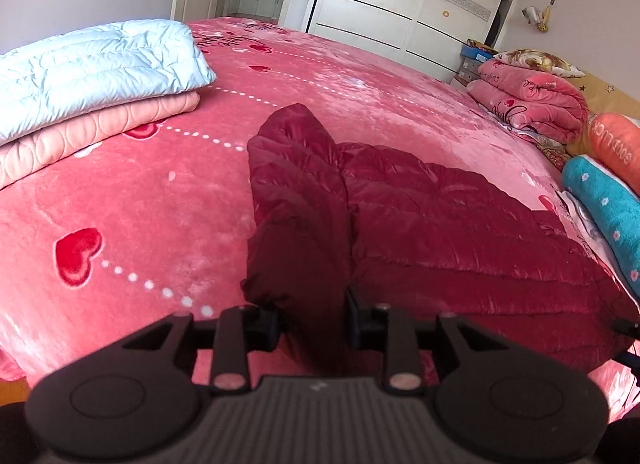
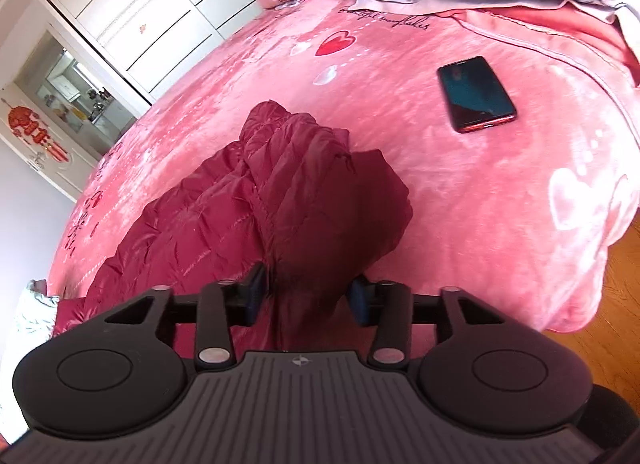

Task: Fold large clothes

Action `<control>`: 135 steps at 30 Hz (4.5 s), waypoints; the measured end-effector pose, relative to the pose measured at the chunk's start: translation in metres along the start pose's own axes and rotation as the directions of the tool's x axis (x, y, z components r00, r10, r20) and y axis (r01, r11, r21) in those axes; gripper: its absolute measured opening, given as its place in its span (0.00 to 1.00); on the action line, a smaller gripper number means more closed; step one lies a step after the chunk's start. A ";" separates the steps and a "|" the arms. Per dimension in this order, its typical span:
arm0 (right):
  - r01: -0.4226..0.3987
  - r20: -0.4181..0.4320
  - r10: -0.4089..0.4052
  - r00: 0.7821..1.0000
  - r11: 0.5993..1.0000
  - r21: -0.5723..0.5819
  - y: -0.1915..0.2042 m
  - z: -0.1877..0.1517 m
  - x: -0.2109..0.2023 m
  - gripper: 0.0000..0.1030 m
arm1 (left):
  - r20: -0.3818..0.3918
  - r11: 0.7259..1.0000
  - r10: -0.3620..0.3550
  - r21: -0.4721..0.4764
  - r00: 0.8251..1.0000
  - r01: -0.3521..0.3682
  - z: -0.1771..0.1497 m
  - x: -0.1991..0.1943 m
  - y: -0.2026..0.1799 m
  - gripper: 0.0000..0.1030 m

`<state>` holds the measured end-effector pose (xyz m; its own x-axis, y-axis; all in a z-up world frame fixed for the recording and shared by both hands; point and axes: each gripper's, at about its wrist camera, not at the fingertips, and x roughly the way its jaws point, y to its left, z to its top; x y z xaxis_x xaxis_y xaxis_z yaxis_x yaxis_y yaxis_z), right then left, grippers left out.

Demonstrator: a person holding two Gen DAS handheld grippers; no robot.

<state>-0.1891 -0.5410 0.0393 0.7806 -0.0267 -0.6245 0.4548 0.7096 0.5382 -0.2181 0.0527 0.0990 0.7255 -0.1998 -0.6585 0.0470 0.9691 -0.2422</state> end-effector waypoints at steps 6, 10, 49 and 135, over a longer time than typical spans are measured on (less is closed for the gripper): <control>0.035 0.057 -0.033 0.998 0.999 -0.025 -0.008 -0.006 -0.019 0.97 | -0.022 1.000 0.010 0.004 1.000 -0.010 -0.004 -0.027 0.008 0.54; -0.011 0.063 0.011 0.998 1.000 0.001 -0.019 -0.003 -0.024 0.98 | 0.000 1.000 0.010 0.004 1.000 -0.010 0.002 -0.043 0.013 0.65; -0.345 -0.408 0.367 0.836 0.929 0.130 -0.033 0.114 0.194 1.00 | -0.185 0.948 -0.238 -0.256 0.954 0.187 0.078 0.134 0.062 0.77; -0.449 -0.190 0.588 0.786 0.331 -0.830 0.650 -0.097 0.108 0.33 | 0.468 0.839 0.453 -0.511 0.759 -0.186 0.158 -0.076 0.212 0.16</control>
<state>0.1489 -0.0142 0.2666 0.7995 0.5304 -0.2818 -0.5555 0.8314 -0.0110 -0.1551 0.2958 0.2101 0.8932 0.3553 -0.2757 -0.4462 0.7767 -0.4446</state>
